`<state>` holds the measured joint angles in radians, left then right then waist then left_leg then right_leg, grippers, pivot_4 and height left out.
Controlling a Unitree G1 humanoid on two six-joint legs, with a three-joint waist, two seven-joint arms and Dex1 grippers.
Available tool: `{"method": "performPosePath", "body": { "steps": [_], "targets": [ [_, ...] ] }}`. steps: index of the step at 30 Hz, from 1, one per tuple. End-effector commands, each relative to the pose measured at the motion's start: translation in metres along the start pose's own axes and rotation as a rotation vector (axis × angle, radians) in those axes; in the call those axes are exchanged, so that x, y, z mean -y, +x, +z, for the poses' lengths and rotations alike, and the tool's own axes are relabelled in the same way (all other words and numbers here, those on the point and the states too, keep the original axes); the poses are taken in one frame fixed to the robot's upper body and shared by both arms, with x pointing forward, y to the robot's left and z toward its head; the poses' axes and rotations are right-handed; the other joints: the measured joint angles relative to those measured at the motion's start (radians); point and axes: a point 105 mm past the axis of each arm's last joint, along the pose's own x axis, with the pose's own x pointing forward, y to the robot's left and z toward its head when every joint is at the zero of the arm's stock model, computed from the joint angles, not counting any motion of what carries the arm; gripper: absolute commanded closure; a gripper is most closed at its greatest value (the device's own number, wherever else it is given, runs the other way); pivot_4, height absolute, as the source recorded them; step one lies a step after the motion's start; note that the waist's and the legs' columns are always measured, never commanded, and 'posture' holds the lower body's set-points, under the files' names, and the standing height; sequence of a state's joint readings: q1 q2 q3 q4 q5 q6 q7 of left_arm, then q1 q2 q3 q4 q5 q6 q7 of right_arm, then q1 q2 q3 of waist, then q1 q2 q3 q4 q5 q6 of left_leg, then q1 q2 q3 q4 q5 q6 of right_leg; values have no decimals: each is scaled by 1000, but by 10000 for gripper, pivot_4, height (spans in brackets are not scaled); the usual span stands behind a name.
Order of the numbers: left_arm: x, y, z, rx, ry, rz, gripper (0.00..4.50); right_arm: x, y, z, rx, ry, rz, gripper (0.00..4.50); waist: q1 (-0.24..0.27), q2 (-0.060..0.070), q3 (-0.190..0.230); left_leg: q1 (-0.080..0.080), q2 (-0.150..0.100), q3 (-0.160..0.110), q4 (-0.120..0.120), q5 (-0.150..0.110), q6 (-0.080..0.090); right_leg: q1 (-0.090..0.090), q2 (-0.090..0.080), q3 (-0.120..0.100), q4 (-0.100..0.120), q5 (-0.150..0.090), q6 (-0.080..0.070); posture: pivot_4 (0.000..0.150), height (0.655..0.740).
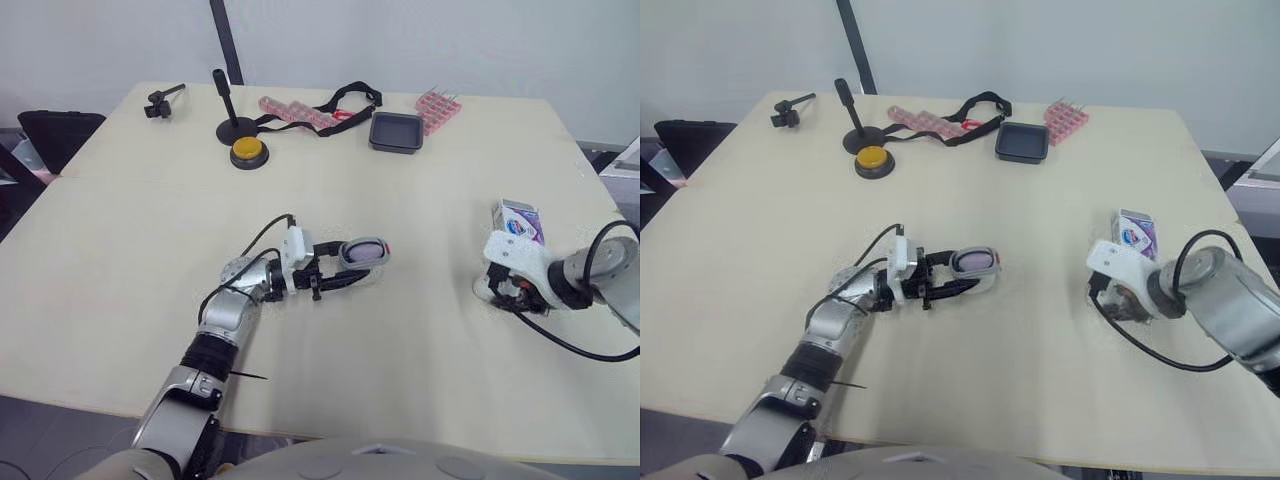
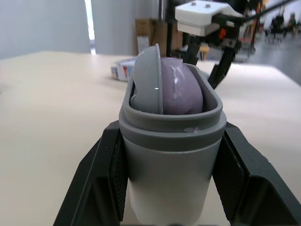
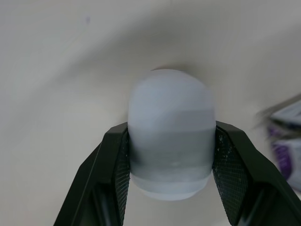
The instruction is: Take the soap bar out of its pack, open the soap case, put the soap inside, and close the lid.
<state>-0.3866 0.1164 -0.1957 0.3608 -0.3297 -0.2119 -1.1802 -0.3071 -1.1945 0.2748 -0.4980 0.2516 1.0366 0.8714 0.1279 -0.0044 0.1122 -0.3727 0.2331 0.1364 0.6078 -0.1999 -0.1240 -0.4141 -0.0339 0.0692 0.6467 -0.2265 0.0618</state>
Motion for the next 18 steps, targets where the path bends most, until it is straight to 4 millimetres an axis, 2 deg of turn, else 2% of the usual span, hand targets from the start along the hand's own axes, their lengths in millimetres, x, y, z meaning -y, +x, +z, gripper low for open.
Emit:
{"method": "performPosePath", "body": {
  "steps": [1, 5, 7, 12, 18],
  "targets": [
    [-2, 4, 11, 45, 53, -21, 25792, 10, -25, 27, 92, -144, -68, 25471, 0, 0, 0, 0, 0, 0, 0, 0, 0, 0, 0, 0, 0, 0, 0, 1500, 7395],
    [-3, 10, 8, 41, 57, -39, 25792, 10, -47, 70, 262, -194, -36, 25471, -9, 0, 0, 0, 0, 0, 0, 0, 1, 0, 0, 1, 0, 0, 0, 1500, 7395],
    [-2, 11, 1, 16, 61, -59, 25792, 8, -52, 83, 308, -216, -15, 25471, -10, 0, 0, 0, 0, 1, 0, 0, 1, 0, 0, 1, 1, 0, 0, 1500, 7395],
    [1, 8, -16, -45, 69, -81, 25792, -3, -50, 106, 337, -299, 39, 25471, -8, 0, 0, 0, 0, 1, 1, 0, 1, 0, 0, 0, 1, 0, 0, 1500, 7395],
    [2, 8, -20, -61, 85, -86, 25792, -24, -45, 128, 382, -378, 119, 25471, -7, 0, 0, 1, 0, 1, 1, 0, 1, 0, 0, 0, 3, 0, 0, 1500, 7395]
  ]
}}
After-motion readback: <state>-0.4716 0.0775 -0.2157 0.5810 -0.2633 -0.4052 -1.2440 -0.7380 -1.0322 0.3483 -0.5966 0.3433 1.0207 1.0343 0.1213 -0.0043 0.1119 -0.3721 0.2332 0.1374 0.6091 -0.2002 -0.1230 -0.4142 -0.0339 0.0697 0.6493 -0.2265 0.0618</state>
